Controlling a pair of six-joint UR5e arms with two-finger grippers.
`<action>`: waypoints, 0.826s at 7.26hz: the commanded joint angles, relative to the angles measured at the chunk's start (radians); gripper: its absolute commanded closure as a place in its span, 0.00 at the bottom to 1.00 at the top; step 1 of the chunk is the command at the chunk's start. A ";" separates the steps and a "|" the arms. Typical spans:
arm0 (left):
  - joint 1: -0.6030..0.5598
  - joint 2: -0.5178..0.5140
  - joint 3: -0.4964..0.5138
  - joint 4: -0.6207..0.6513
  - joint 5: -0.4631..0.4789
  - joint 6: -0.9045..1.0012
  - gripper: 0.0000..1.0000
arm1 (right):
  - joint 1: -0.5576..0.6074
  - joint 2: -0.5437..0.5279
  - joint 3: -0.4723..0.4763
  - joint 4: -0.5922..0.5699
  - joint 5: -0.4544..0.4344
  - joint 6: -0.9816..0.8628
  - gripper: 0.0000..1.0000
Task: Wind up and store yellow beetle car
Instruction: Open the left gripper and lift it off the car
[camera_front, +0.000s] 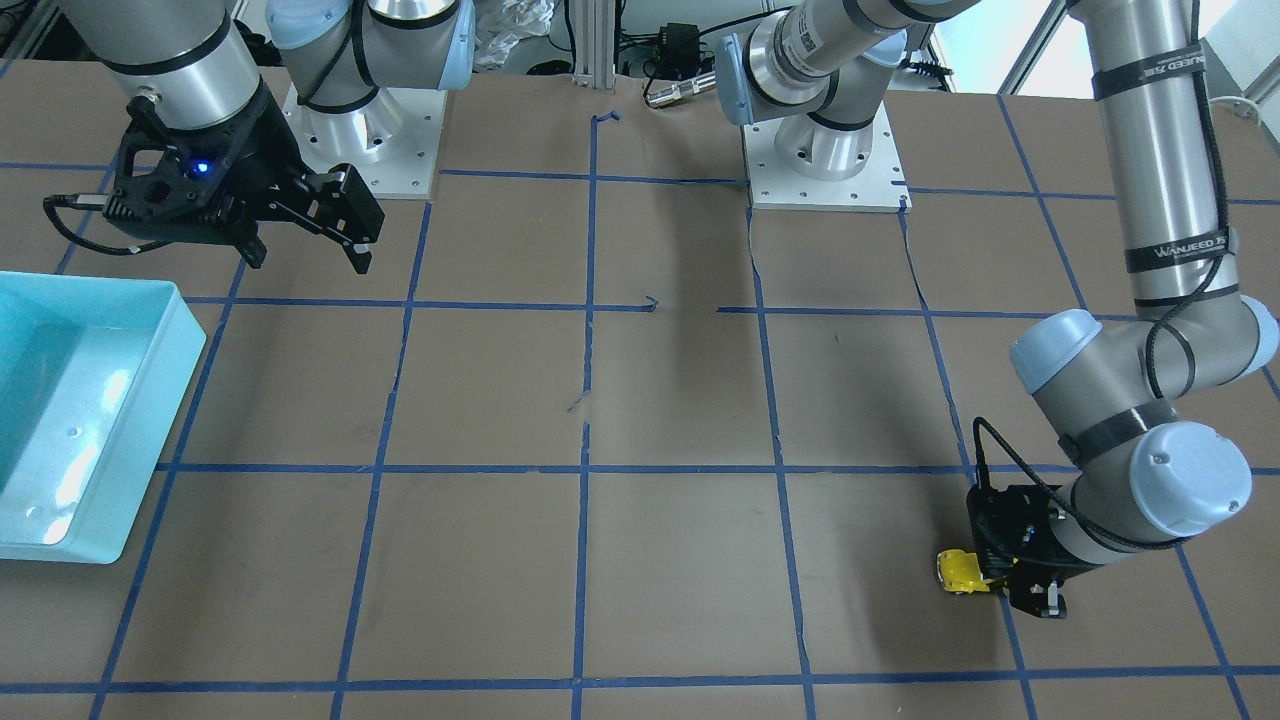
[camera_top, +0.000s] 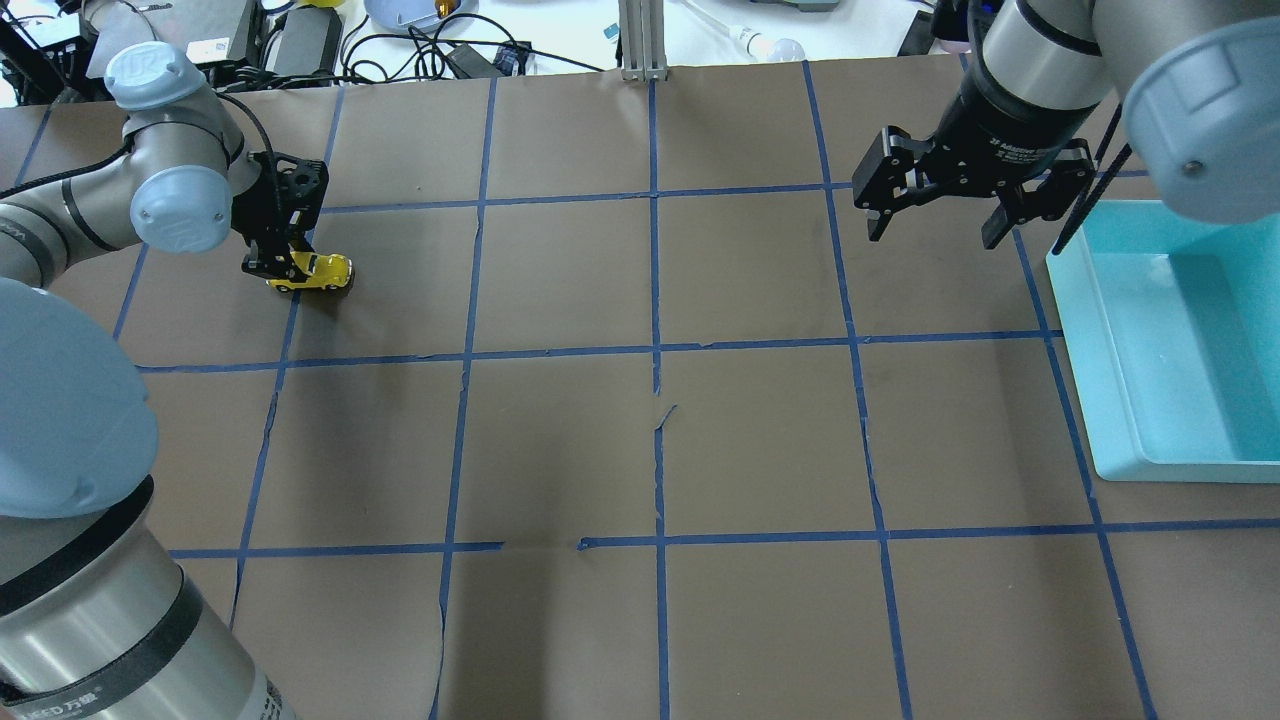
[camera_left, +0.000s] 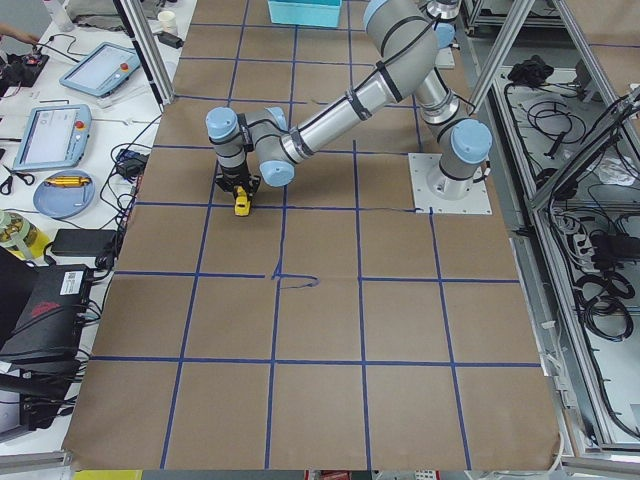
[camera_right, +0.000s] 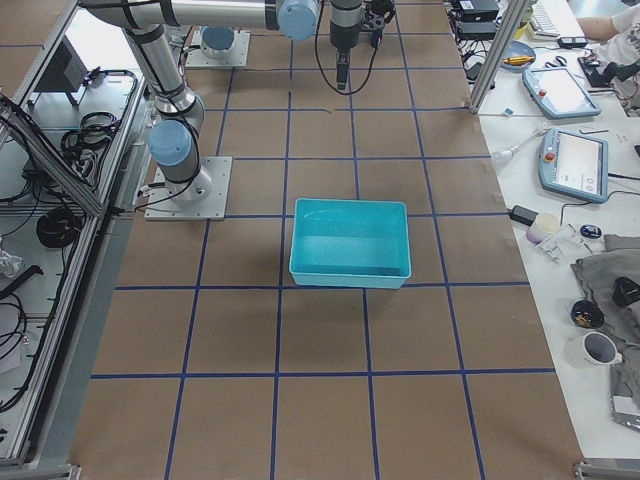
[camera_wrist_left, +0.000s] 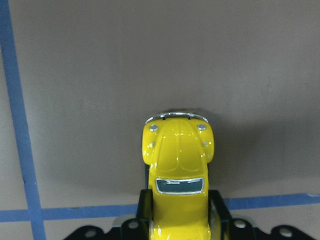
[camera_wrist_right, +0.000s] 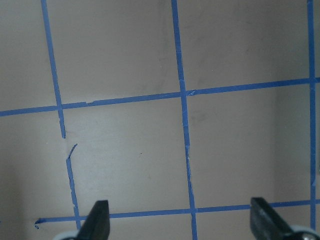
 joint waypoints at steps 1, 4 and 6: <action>0.000 0.003 0.005 -0.001 0.042 0.002 0.00 | 0.004 -0.001 0.000 -0.003 -0.007 0.002 0.00; -0.001 0.010 0.005 -0.001 0.042 0.001 0.00 | 0.005 -0.001 0.000 0.000 -0.006 0.002 0.00; -0.001 0.011 0.005 -0.001 0.042 -0.006 0.00 | 0.005 -0.003 0.000 0.001 -0.007 0.001 0.00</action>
